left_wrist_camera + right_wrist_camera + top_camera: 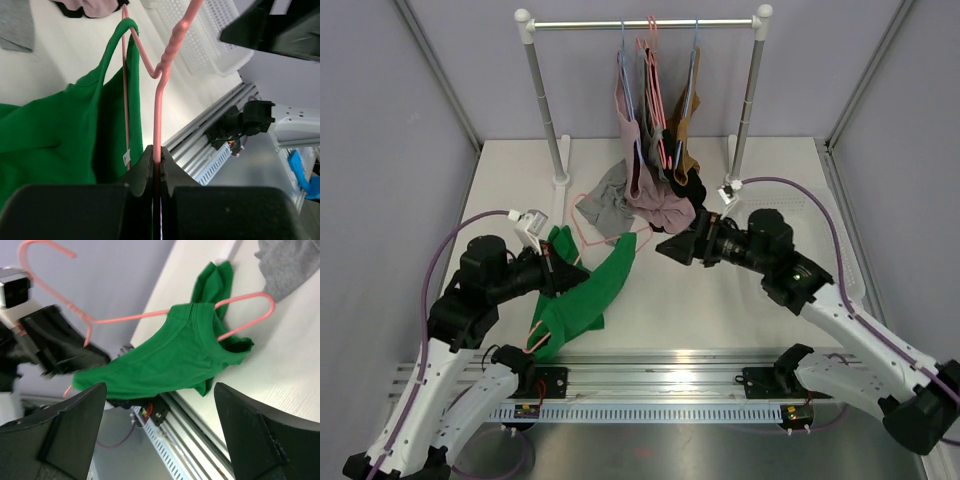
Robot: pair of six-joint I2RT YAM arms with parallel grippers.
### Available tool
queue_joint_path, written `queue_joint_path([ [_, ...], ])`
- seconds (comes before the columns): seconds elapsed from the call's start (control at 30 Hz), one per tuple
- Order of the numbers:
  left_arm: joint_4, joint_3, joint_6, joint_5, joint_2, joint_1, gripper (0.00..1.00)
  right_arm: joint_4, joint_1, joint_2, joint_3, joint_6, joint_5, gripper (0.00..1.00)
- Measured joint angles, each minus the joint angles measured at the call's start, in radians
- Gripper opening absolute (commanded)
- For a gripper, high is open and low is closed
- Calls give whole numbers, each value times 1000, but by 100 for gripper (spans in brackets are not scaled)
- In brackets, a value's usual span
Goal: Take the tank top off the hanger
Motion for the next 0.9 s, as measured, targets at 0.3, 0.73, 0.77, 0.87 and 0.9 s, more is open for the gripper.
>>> queue_joint_path([
  [0.3,113,-83,-64,66,-31,-11,0,-1,306,357,145,-73,348,85],
  [0.73,124,-82,-68,76,-49,-13,0,0,352,484,220,-141,594,0],
  [0.77,124,-83,-65,75,-49,-13,0,0,353,484,220,-141,605,0],
  [0.87,117,-82,-54,68,-48,-13,0,-5,354,484,220,-143,636,0],
  [0.9,110,-82,-46,62,-48,-13,0,-11,355,484,220,-147,651,0],
])
